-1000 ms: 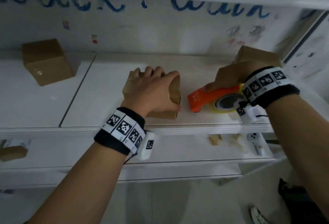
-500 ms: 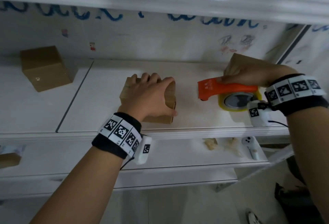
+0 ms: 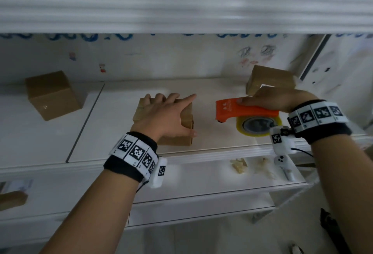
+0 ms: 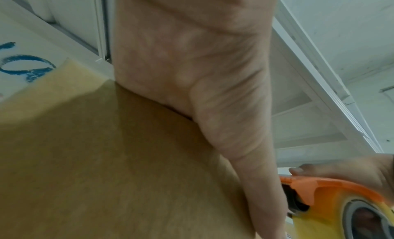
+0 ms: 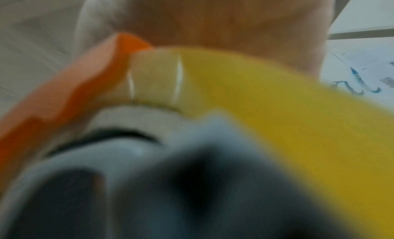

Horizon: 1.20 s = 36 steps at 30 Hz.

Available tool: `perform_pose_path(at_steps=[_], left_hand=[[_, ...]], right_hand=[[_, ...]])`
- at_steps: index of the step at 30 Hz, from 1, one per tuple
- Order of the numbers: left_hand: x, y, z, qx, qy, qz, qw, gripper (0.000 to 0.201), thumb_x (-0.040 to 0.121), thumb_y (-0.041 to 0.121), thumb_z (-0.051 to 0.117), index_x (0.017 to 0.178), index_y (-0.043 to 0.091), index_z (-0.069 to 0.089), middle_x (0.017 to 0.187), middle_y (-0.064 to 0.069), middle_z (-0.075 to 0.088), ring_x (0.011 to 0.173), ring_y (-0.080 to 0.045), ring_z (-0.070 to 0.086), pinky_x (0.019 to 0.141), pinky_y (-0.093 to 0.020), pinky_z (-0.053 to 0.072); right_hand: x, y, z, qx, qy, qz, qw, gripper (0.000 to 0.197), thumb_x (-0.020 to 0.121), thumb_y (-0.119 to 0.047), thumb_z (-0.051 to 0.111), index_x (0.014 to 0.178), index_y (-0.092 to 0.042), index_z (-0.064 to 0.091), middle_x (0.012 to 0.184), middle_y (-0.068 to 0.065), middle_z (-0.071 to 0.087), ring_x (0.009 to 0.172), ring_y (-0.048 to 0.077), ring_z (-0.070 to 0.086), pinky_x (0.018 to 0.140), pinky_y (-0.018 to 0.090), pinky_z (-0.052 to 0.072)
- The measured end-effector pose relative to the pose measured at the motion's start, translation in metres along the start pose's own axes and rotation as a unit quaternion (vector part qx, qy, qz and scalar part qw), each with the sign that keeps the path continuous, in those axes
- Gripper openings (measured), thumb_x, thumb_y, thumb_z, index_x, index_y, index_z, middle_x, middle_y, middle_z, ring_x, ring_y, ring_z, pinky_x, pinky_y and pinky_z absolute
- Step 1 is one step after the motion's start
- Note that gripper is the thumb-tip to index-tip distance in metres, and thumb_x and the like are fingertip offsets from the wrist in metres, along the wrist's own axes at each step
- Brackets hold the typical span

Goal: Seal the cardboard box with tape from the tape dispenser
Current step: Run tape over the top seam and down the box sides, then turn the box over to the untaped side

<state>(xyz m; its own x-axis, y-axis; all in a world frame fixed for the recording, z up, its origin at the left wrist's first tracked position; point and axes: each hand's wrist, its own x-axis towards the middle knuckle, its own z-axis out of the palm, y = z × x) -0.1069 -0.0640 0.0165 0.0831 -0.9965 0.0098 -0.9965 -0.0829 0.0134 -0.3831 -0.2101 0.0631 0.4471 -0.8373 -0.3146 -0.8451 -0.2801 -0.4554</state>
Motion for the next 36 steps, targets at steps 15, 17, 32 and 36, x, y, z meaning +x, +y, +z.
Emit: perform_pose_path(at_steps=[15, 17, 32, 36], left_hand=[[-0.006, 0.000, -0.003, -0.073, 0.046, 0.008, 0.996, 0.084, 0.065, 0.087, 0.066, 0.139, 0.063, 0.036, 0.146, 0.008, 0.047, 0.135, -0.029, 0.041, 0.113, -0.060, 0.026], [-0.011, -0.005, -0.007, -0.093, 0.078, 0.000, 0.993, 0.084, 0.064, 0.089, 0.065, 0.138, 0.062, 0.036, 0.145, 0.007, 0.048, 0.135, -0.029, 0.042, 0.111, -0.059, 0.029], [-0.057, -0.065, 0.025, -0.621, 0.295, -0.087, 0.721, 0.068, 0.079, 0.052, 0.080, 0.130, 0.027, 0.043, 0.125, 0.002, 0.061, 0.103, 0.000, 0.067, 0.083, -0.027, 0.060], [-0.061, -0.072, 0.048, -0.662, 0.288, -0.098, 0.686, 0.076, 0.073, 0.064, 0.083, 0.128, 0.032, 0.041, 0.130, -0.010, 0.062, 0.110, -0.017, 0.068, 0.086, -0.034, 0.060]], right_hand=[[0.014, -0.023, 0.025, -0.039, 0.024, -0.007, 0.999, 0.074, 0.085, -0.082, 0.047, 0.102, -0.015, 0.073, 0.099, 0.009, 0.074, 0.095, 0.027, 0.070, 0.099, 0.043, 0.053], [0.015, -0.022, 0.027, -0.031, 0.032, -0.011, 0.999, 0.074, 0.085, -0.083, 0.047, 0.101, -0.015, 0.073, 0.097, 0.009, 0.074, 0.094, 0.027, 0.070, 0.098, 0.044, 0.053], [0.033, -0.021, 0.044, 0.034, 0.102, -0.041, 0.993, 0.073, 0.080, -0.088, 0.048, 0.079, -0.018, 0.069, 0.087, 0.013, 0.074, 0.085, 0.031, 0.072, 0.094, 0.048, 0.055], [0.038, -0.031, 0.051, 0.056, 0.093, -0.051, 0.993, 0.073, 0.085, -0.081, 0.051, 0.072, -0.012, 0.070, 0.074, 0.010, 0.071, 0.073, 0.027, 0.069, 0.073, 0.034, 0.050]])
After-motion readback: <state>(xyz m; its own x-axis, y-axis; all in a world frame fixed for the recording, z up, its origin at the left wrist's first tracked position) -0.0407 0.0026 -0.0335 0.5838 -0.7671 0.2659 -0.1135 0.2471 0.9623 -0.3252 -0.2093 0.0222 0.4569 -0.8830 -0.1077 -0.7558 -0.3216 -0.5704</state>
